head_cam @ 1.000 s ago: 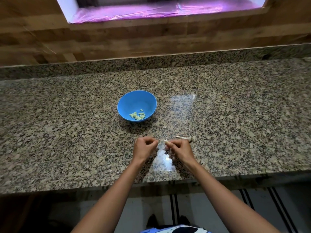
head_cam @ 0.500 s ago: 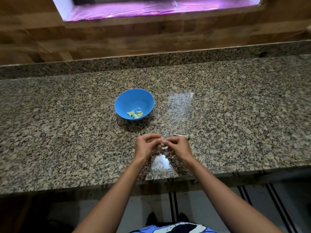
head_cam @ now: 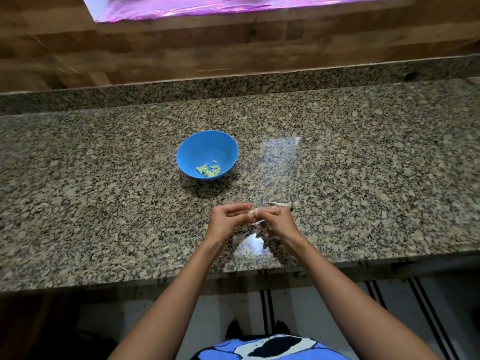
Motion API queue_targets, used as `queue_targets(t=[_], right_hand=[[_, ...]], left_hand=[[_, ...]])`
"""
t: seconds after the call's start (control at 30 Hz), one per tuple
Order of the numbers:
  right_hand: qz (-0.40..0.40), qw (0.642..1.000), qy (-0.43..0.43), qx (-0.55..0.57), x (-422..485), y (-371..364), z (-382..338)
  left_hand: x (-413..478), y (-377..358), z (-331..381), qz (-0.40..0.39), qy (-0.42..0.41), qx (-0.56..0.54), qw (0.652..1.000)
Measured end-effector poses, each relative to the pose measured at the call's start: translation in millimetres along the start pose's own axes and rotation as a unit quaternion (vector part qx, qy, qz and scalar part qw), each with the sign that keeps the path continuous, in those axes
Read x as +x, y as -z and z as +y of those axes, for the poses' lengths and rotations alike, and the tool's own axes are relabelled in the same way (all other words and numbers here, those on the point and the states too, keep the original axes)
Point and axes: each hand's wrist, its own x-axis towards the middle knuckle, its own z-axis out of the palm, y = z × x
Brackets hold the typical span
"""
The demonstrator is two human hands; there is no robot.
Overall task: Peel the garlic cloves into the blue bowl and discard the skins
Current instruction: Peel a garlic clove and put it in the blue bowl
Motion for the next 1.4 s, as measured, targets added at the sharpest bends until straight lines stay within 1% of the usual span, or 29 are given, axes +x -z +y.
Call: queue_targets(t=[0.13,0.3,0.4,0.43,0.5,0.57,0.67,0.73,0.77,0.8,0.83,0.93,0.97,1.0,1.03,1.07,1.1,1.13,1.17,1.2,1.23,1.27,1.3,1.33,1.37,1.4], right_hand=[[-0.003,1.000,0.001,0.001,1.6,-1.1,0.9],[0.016,1.000,0.009,-0.008,3.5,-2.1,1.6],[0.013,0.999,-0.009,0.031,5.0,-4.2,2.1],[0.007,0.999,-0.019,0.047,5.4,-5.3,1.8],[-0.010,0.999,-0.027,0.045,5.9,-5.9,1.7],[-0.049,0.999,-0.020,0.006,6.2,-1.9,0.9],[-0.142,0.988,-0.023,-0.048,9.1,8.9,-2.3],[-0.195,0.978,-0.037,-0.062,12.6,13.7,-5.0],[-0.205,0.976,-0.037,-0.066,14.4,15.0,-6.0],[-0.206,0.975,-0.030,-0.072,16.7,16.0,-7.2],[-0.203,0.975,-0.014,-0.089,18.1,16.5,-8.5],[-0.178,0.961,0.058,-0.202,17.5,14.7,-11.5],[-0.154,0.957,0.076,-0.232,16.8,12.8,-11.7],[-0.126,0.955,0.095,-0.252,16.3,10.4,-11.7],[-0.097,0.947,0.123,-0.279,16.9,8.5,-11.0],[-0.072,0.931,0.164,-0.317,17.6,6.9,-10.1],[-0.052,0.907,0.214,-0.358,18.8,6.3,-8.7],[-0.039,0.880,0.264,-0.393,20.2,6.5,-7.0],[-0.034,0.853,0.308,-0.419,21.5,7.0,-6.4],[-0.037,0.828,0.347,-0.438,21.9,8.0,-7.4],[-0.039,0.792,0.398,-0.462,24.0,10.2,-8.7],[-0.037,0.745,0.449,-0.492,27.5,12.1,-9.4],[-0.039,0.698,0.491,-0.520,31.6,14.4,-6.8],[-0.036,0.664,0.516,-0.539,33.7,16.4,-5.2],[-0.028,0.658,0.516,-0.548,36.4,17.8,-2.1],[-0.022,0.697,0.476,-0.536,35.7,16.7,0.5]], left_hand=[[0.5,-0.1,-0.4,0.004,0.021,-0.016,1.000],[3.0,0.5,0.6,-0.004,0.041,-0.045,0.998],[5.6,-1.2,-1.1,0.016,0.032,-0.042,0.998],[7.3,-1.3,-3.2,0.028,0.014,-0.012,0.999],[9.7,0.6,-5.2,0.043,-0.047,0.107,0.992],[9.9,4.2,-2.9,0.022,-0.100,0.212,0.972],[7.8,11.4,5.0,-0.044,-0.121,0.267,0.955],[7.9,14.6,8.2,-0.052,-0.134,0.292,0.946],[7.8,15.7,8.9,-0.049,-0.142,0.305,0.940],[7.2,16.8,9.9,-0.050,-0.155,0.328,0.931],[7.5,18.1,10.3,-0.059,-0.174,0.367,0.912],[11.4,22.2,12.1,-0.105,-0.235,0.511,0.820],[12.5,22.0,13.2,-0.109,-0.236,0.544,0.798],[12.2,20.5,13.9,-0.109,-0.231,0.560,0.788],[11.5,17.9,14.9,-0.110,-0.218,0.559,0.792],[9.6,14.6,16.5,-0.113,-0.191,0.535,0.815],[8.2,11.6,17.8,-0.117,-0.143,0.491,0.851],[8.0,9.8,19.7,-0.128,-0.080,0.428,0.891],[9.0,10.5,22.0,-0.144,-0.007,0.342,0.929],[11.1,12.2,24.4,-0.163,0.074,0.234,0.956],[13.5,14.2,25.3,-0.179,0.156,0.118,0.964],[15.7,16.8,26.0,-0.184,0.224,0.023,0.957],[17.9,19.0,24.4,-0.184,0.262,-0.025,0.947],[17.8,18.9,23.2,-0.189,0.272,-0.027,0.943],[18.2,17.0,21.9,-0.190,0.249,0.018,0.950],[16.2,14.5,21.4,-0.189,0.192,0.099,0.958]])
